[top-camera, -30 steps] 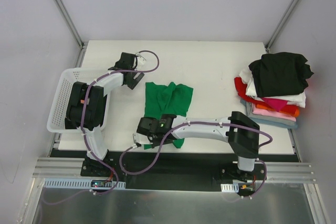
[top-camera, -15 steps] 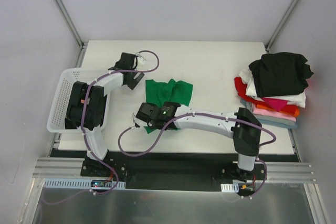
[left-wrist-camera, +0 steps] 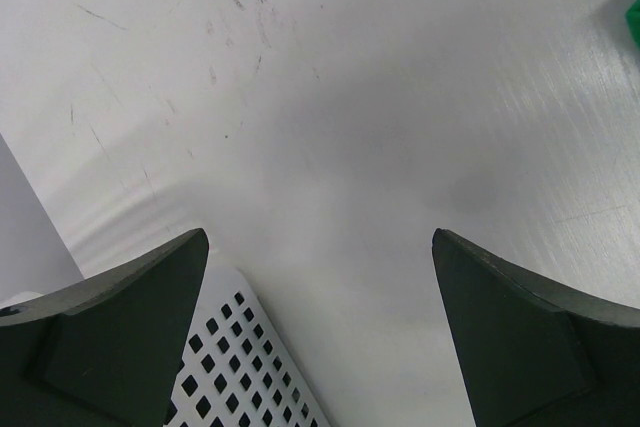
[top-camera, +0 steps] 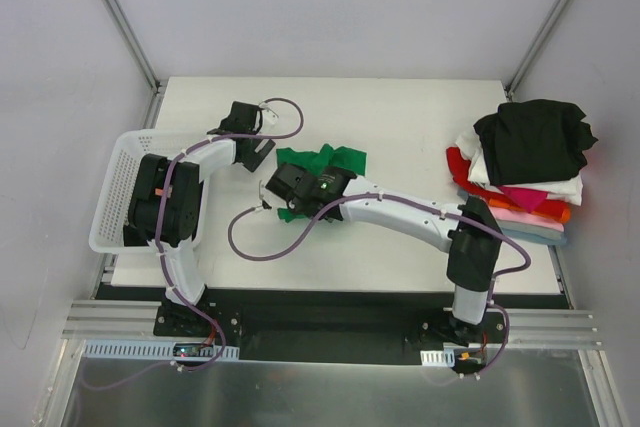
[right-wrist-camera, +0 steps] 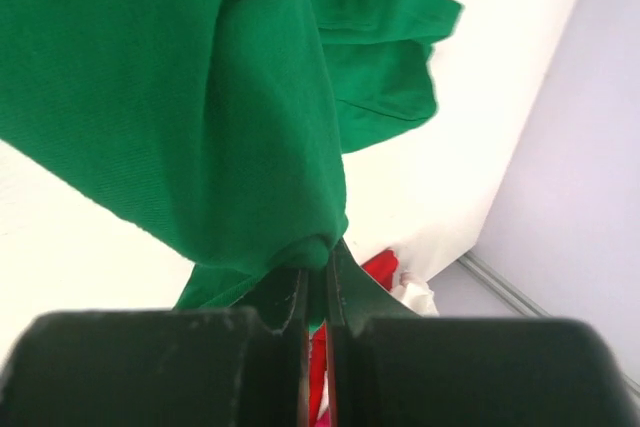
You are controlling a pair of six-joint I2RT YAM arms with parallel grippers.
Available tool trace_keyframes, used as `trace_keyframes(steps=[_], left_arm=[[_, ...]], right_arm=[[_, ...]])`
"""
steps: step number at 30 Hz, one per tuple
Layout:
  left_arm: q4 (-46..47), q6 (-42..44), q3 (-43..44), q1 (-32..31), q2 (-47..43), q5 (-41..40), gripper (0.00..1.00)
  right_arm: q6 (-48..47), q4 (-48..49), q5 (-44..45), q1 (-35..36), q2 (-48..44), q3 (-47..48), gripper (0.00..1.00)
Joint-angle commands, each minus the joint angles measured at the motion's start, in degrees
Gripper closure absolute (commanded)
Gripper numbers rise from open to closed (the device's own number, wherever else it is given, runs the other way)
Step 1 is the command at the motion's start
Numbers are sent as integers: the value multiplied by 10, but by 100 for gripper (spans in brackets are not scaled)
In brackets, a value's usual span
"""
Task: Fold and stack the t-shirts
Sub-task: Fold the long partially folded tshirt into a neat square
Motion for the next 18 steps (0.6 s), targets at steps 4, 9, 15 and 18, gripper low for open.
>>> trace_keyframes(steps=[4, 9, 15, 18], left_arm=[[11, -12, -3, 4, -5, -7, 5], [11, -14, -7, 3, -9, -4, 5], [11, -14, -13, 3, -18, 0, 5], [12, -13, -14, 3, -20, 0, 5]], right_arm=[[-45, 5, 29, -38, 14, 62, 99], [-69, 36, 6, -76, 43, 74, 99], [-92, 54, -23, -114, 93, 108, 99], [-102, 57, -33, -130, 121, 128, 99]])
